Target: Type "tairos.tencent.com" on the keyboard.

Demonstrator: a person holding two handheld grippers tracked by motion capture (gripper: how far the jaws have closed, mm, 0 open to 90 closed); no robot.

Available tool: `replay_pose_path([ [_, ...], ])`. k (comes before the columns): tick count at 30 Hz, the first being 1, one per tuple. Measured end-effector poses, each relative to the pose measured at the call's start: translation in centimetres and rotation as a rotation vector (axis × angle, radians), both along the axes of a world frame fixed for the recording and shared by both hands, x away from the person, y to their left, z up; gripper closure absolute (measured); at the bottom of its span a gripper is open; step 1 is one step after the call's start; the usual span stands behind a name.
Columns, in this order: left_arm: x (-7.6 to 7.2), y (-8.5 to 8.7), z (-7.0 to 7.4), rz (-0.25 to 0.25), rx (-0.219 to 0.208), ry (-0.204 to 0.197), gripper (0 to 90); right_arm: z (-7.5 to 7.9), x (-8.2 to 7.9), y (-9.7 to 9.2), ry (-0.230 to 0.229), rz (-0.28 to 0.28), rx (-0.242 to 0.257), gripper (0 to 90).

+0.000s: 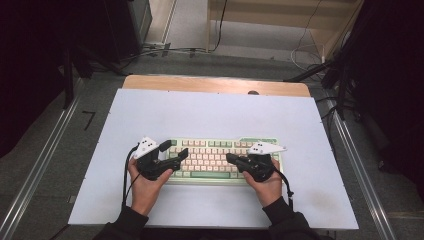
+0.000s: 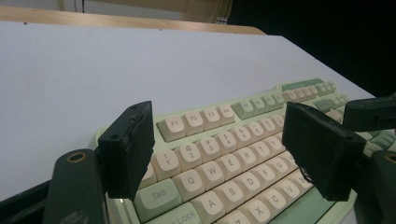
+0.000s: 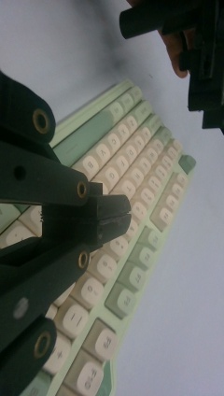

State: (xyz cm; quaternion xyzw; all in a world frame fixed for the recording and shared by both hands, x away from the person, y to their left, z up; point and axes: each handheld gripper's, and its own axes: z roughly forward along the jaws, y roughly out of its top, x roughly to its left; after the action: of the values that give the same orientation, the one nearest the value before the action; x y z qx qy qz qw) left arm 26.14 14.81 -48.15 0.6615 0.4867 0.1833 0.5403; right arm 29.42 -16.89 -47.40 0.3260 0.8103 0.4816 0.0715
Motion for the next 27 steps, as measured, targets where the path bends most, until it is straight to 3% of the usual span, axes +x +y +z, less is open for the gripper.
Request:
replay_pose_path([
  [12,0.0,0.1,-0.1,0.001,0.003,0.006,25.5,-1.2,-0.3,2.7,0.001,0.082,-0.104,87.6],
  [27,0.1,0.1,-0.1,0.003,0.003,0.013,25.6,-1.8,-0.2,3.5,0.006,0.09,-0.147,87.6],
])
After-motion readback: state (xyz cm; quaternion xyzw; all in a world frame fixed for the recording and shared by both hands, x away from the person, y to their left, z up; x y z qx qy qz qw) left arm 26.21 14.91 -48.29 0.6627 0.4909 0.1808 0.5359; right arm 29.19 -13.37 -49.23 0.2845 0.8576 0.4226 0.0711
